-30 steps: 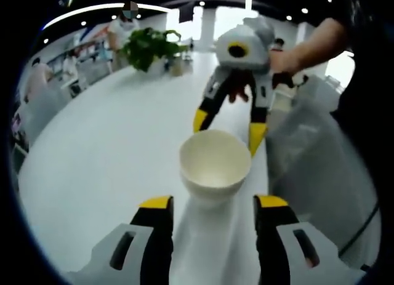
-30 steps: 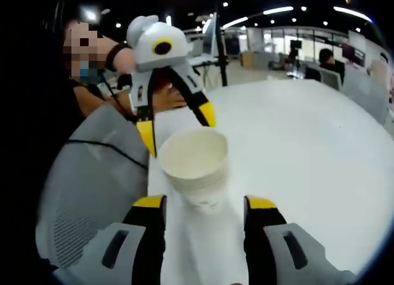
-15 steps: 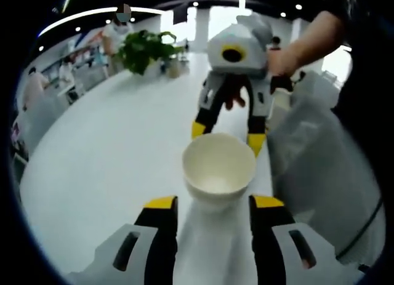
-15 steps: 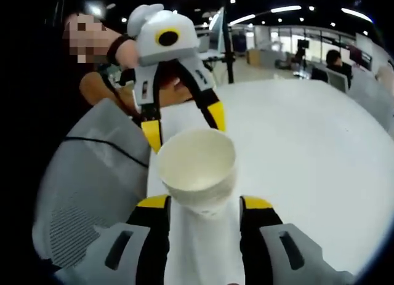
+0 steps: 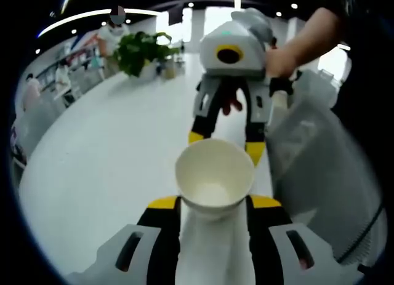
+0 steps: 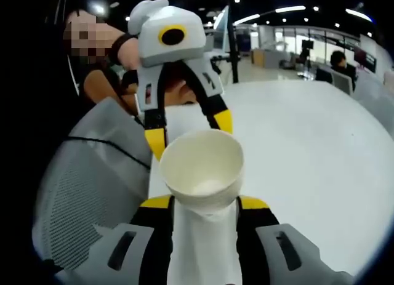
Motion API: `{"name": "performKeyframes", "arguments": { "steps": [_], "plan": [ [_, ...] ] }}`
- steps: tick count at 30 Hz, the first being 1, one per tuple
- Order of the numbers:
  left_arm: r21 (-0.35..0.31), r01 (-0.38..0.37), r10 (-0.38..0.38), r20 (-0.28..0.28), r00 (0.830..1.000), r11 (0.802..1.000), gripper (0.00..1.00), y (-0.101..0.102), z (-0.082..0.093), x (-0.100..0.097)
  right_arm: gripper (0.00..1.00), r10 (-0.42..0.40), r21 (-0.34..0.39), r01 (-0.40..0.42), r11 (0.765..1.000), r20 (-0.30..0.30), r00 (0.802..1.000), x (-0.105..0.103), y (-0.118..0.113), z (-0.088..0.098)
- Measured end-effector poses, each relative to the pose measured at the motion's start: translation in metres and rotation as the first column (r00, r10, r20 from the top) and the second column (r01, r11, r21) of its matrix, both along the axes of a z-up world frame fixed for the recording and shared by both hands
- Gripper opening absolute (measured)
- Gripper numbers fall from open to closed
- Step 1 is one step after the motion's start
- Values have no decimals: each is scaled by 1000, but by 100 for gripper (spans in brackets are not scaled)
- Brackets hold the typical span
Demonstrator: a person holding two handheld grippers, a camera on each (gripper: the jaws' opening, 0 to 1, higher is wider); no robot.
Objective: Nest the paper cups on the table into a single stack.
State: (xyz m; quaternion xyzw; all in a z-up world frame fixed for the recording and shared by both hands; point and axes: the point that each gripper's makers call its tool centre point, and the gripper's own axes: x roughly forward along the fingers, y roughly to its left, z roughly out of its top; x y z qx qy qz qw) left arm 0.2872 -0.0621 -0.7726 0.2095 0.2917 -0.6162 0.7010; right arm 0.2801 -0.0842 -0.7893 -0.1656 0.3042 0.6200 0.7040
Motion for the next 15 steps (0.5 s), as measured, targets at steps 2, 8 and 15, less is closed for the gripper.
{"name": "performKeyframes", "arguments": {
  "steps": [2, 8, 15],
  "plan": [
    [-2, -1, 1, 2, 1000, 1000, 41, 0, 0, 0, 36, -1, -1, 1, 1000, 0, 1000, 0, 0, 0],
    [-10, -4, 4, 2, 1000, 1000, 41, -2, 0, 1, 36, -9, 4, 9, 1000, 1, 1000, 1, -1, 0],
    [-32, -8, 8, -17, 1000, 999, 40, -5, 6, 3, 33, -15, 1, 15, 1000, -2, 1000, 2, -4, -2]
  ]
}}
